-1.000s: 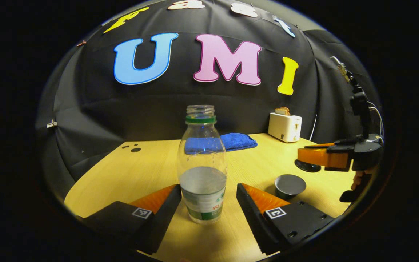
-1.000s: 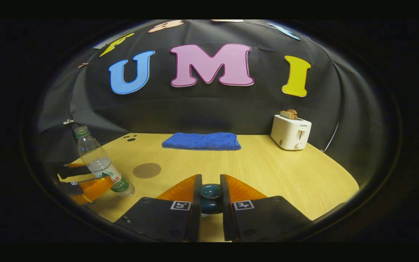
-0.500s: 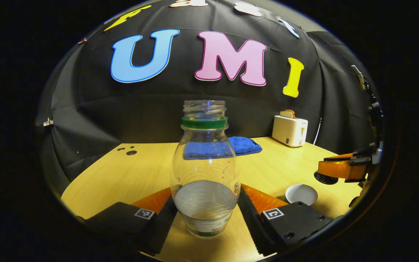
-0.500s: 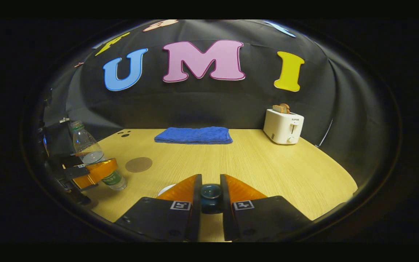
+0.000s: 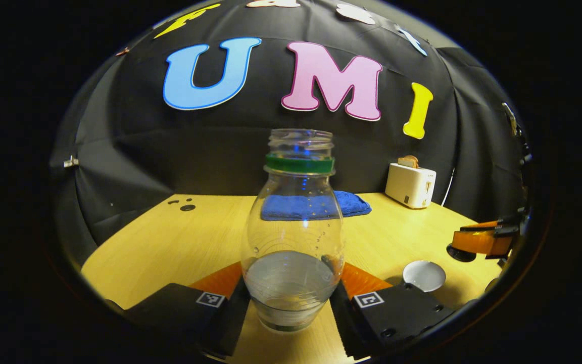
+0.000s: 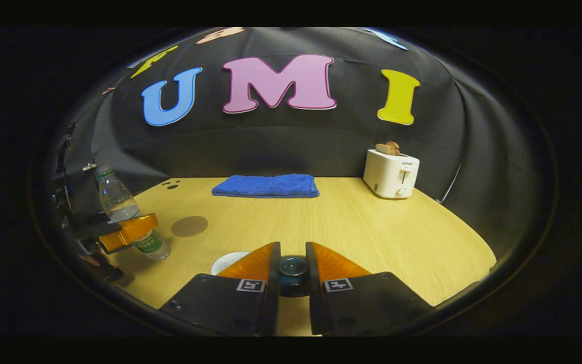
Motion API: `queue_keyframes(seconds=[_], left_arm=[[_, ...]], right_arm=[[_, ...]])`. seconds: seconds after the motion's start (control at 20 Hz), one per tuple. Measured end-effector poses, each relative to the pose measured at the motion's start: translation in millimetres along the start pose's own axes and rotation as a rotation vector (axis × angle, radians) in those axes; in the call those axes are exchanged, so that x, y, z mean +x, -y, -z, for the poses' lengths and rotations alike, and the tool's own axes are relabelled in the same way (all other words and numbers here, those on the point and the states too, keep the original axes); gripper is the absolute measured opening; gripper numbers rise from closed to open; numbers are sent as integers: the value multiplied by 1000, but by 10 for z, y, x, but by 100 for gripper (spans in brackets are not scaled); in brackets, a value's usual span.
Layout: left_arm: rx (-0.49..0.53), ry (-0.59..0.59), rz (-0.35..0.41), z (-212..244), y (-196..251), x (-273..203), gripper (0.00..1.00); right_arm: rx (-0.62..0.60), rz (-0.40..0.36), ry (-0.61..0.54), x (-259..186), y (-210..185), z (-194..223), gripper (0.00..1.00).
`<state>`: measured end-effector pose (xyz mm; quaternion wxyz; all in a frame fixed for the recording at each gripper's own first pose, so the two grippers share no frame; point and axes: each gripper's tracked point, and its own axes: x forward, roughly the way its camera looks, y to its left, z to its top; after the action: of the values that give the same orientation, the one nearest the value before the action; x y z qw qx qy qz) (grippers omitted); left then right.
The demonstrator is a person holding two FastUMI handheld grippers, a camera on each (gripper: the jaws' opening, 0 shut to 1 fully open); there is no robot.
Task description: Open the teacup lid with one hand, grasp the water bottle and pour water into the teacup with the other hand; after pouring, place the water bottle on the coaster and then close the teacup lid.
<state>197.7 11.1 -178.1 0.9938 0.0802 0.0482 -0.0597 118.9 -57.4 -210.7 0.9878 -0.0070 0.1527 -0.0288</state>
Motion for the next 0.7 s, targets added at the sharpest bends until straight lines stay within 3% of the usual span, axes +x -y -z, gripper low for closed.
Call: queue_keyframes(seconds=[0.25,0.7], left_arm=[[333,2,-31,-126,4,2,76],[909,-24,-6,-117,268,231,75]], right_arm=[[-7,19,-4,-57,225,21,28],[0,52,-10,-150,653,93,28]])
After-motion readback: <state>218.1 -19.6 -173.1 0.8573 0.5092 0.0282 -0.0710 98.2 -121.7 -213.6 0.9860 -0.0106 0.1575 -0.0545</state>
